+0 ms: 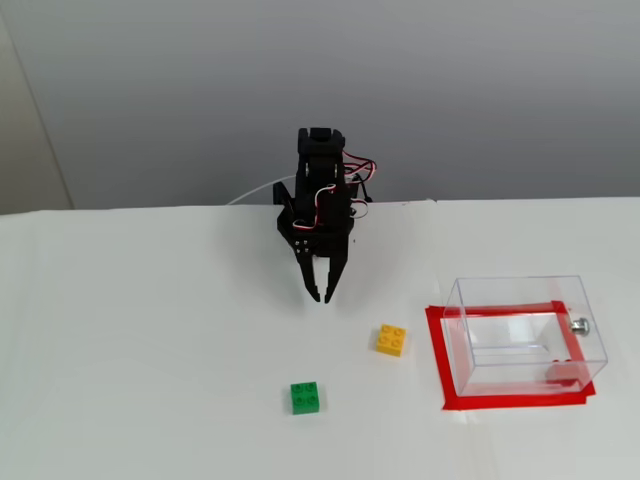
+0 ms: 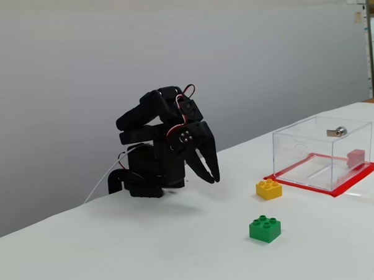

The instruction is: Pick the red lego brick and place it into the transparent box

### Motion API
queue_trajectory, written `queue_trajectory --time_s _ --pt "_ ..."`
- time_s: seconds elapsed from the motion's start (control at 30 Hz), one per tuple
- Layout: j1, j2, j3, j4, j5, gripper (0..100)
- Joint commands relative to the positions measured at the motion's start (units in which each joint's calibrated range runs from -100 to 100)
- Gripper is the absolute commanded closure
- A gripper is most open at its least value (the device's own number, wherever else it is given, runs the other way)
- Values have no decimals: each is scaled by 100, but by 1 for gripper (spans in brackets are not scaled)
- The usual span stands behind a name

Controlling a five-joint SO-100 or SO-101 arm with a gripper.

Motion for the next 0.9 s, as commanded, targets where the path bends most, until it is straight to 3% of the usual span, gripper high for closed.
queue_trajectory --time_s 0.0,0.5,0.87 --pt "117 -42 284 -407 16 97" --pt "51 -51 1170 -790 22 97" --pt "-208 -51 926 98 95 97"
